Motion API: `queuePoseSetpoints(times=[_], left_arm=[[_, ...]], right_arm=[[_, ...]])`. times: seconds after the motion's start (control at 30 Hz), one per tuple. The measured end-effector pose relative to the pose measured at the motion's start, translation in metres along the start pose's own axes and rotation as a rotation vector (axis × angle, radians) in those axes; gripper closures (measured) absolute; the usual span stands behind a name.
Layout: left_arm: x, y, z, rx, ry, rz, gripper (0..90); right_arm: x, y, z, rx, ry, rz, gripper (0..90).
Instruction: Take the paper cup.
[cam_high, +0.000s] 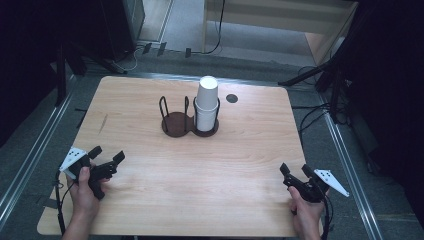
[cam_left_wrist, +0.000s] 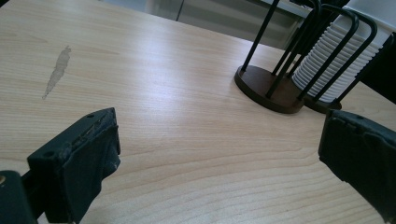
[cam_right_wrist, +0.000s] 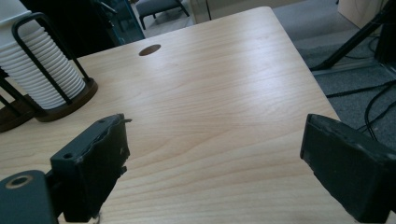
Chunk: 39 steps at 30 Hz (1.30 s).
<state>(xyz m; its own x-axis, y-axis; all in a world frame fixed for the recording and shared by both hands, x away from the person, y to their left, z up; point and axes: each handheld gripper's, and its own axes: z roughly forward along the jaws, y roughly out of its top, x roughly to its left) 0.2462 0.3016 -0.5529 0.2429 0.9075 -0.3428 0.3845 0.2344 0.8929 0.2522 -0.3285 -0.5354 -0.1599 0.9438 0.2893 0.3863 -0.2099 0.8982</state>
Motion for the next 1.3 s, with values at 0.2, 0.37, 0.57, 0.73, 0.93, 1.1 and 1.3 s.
queuePoseSetpoints(times=[0.2,0.37,0.57,0.73,0.93,1.1,1.3], left_arm=[[-0.002,-0.001,-0.001,-0.006,0.000,0.011,0.0],[-0.002,-0.001,0.000,0.002,-0.008,0.025,0.0],[-0.003,-0.001,0.000,0.003,-0.009,0.031,0.0],[-0.004,-0.001,0.000,0.002,-0.011,0.035,0.0],[-0.005,-0.001,0.002,0.015,-0.005,0.057,0.0],[-0.007,-0.001,0.003,0.016,-0.005,0.068,0.0],[-0.007,-0.001,0.003,0.015,-0.006,0.066,0.0]], right_arm=[[0.017,0.009,0.007,0.002,-0.008,-0.028,6.9],[0.042,0.019,0.017,0.022,-0.004,-0.111,6.9],[0.073,0.025,0.032,0.045,0.020,-0.160,6.8],[0.095,0.033,0.043,0.042,0.057,-0.172,6.3],[0.115,0.047,0.054,0.034,0.079,-0.185,5.7],[0.126,0.058,0.061,0.019,0.084,-0.187,5.7],[0.142,0.067,0.071,0.023,0.095,-0.197,5.7]])
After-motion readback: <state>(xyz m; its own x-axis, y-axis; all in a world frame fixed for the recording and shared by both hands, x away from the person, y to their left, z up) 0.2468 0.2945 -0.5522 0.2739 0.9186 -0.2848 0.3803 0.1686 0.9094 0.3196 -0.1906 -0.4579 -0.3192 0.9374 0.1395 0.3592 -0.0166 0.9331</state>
